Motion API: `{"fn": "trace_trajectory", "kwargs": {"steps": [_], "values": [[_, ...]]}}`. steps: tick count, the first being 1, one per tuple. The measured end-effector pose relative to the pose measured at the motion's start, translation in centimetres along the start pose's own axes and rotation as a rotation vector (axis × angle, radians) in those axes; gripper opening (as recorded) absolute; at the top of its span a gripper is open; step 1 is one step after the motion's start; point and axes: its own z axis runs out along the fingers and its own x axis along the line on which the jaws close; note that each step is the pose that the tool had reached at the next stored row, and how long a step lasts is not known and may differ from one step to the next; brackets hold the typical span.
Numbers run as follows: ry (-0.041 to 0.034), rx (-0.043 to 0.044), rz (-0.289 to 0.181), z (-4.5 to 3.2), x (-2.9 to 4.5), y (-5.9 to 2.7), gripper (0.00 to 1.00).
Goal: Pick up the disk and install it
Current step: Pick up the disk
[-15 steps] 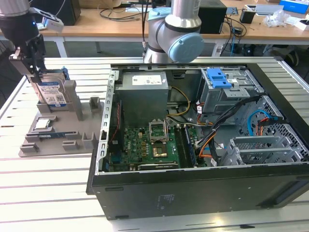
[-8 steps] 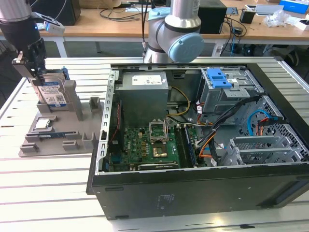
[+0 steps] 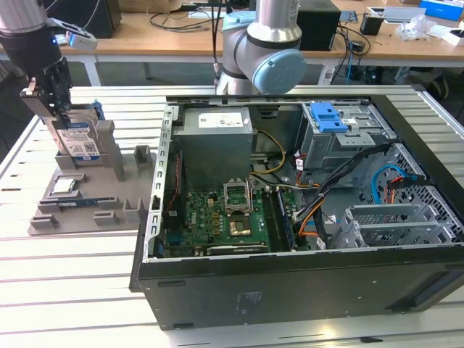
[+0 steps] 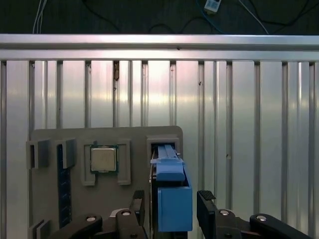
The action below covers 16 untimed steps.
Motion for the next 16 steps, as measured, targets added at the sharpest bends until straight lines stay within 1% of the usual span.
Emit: {"fn": "trace_trajectory", "kwargs": {"steps": [2,5,9,13,14,15,16], "values": [[0.0001,0.0001,0.000,0.00,0.00,0.02,0.54],[0.0000,0.0001,0.000,0.02,-0.01,0.30,0.54],[0.0001,0.0001,0.000,0.51,-0.01,0.46,0.54],[0.0001,0.0002,0.000,0.60,-0.01,0.77,0.54],[0.0003,0.0001,0.000,0.60,0.00,0.78,0.53],[0.0000,0.0001,0.000,0.60,-0.01,0.78,0.40],[0.0001,0.0001,0.000,0.60,-0.01,0.78,0.37]]}}
